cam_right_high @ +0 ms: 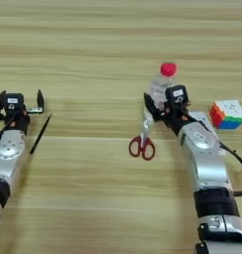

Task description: Move the objects on the table

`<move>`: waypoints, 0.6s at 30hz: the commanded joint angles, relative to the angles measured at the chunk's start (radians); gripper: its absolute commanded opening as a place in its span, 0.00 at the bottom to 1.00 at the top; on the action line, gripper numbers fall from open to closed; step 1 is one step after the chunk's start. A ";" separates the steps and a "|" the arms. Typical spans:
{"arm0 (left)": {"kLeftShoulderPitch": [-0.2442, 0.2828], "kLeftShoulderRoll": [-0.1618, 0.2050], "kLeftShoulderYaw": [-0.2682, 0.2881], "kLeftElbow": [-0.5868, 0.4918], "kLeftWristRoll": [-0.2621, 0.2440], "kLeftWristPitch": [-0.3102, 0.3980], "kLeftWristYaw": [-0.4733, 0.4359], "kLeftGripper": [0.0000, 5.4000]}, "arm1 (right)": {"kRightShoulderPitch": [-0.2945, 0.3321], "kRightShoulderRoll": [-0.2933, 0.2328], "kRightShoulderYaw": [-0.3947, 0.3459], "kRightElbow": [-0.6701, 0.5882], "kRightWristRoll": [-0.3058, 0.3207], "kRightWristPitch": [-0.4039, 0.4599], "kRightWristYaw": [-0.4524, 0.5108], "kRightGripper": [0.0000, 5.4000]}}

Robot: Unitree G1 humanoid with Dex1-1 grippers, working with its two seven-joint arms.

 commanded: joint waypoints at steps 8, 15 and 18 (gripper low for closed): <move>-0.011 0.002 0.004 0.005 0.003 0.000 -0.004 1.00 | -0.084 0.054 0.059 -0.053 -0.017 0.026 -0.016 0.60; -0.006 -0.003 0.001 -0.004 0.005 0.000 0.000 1.00 | -0.137 0.110 0.109 0.038 -0.038 0.008 -0.017 0.60; -0.003 -0.005 0.000 -0.010 0.006 0.001 0.001 1.00 | -0.146 0.129 0.122 0.072 -0.043 0.001 -0.012 0.60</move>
